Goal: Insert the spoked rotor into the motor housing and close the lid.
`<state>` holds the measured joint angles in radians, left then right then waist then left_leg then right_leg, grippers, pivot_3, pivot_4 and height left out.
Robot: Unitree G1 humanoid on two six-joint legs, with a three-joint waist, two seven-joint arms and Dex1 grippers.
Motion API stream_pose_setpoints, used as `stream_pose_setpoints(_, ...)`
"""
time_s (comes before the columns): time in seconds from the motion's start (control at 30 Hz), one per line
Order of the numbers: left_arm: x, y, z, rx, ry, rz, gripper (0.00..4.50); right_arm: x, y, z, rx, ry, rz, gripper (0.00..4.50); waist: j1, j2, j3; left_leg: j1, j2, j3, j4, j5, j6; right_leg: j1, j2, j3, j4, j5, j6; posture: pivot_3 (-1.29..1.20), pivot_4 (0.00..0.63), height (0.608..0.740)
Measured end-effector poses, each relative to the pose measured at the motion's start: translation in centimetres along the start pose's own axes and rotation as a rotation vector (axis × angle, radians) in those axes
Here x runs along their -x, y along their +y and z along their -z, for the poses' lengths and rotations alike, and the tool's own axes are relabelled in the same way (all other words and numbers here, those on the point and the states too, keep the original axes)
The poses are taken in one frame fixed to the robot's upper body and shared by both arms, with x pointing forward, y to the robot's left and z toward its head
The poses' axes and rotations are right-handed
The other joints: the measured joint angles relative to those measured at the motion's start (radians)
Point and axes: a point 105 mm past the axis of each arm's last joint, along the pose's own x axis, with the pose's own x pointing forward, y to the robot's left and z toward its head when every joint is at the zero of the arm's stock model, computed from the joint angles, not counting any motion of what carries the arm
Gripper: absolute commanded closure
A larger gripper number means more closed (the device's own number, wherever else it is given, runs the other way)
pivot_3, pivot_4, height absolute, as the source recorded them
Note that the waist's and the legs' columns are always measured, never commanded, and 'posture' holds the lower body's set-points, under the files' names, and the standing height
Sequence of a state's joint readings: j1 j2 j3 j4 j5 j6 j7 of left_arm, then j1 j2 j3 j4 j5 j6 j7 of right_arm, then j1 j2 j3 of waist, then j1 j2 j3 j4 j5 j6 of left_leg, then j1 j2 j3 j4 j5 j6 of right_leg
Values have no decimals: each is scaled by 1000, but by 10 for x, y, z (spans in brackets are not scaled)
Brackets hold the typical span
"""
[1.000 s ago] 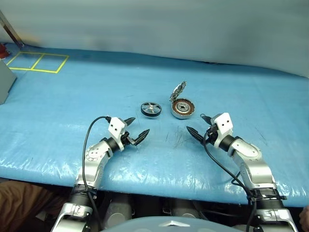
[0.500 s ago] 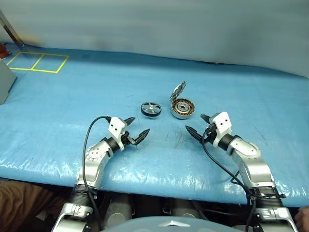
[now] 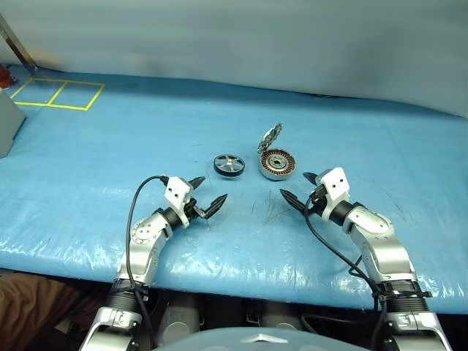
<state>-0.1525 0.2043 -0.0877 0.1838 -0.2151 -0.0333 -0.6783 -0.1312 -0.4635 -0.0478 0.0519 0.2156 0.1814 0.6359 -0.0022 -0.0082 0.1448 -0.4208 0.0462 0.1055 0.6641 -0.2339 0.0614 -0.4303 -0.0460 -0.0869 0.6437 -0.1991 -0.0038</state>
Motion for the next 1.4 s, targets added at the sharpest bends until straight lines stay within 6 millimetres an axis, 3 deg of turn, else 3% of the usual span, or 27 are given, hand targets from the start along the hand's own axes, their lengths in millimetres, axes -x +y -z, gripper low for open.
stream_pose_setpoints(0.43,0,0,0,-1,0,-1,0,-1,-4,-8,76,19,-40,10,0,0,0,0,0,0,0,0,0,0,0,0,0,0,0,0,150,740)
stream_pose_setpoints(0.67,0,0,0,-5,-1,-1,0,-4,-17,-5,402,258,-186,10,-1,0,0,0,0,1,1,0,0,0,0,0,0,-1,-1,0,150,740)
stream_pose_setpoints(0.77,-2,0,-1,-8,-2,2,0,-13,-21,-13,627,401,-323,10,-9,0,0,1,0,1,1,0,0,-1,1,0,0,-1,-1,0,150,740)
stream_pose_setpoints(0.93,-3,-4,0,-10,-5,13,0,-41,-21,-36,848,470,-439,10,-8,0,1,1,0,1,-1,0,0,-1,1,0,1,1,1,0,150,740)
stream_pose_setpoints(1.1,2,-6,7,3,13,5,0,-59,-14,-38,909,502,-522,10,-2,0,1,-1,0,1,-1,0,0,-1,1,-1,0,1,2,0,150,740)
stream_pose_setpoints(1.4,5,-7,8,8,19,-13,0,-69,-14,-35,914,536,-563,10,-6,1,1,0,0,2,0,0,0,-1,-3,-2,1,2,3,0,150,740)
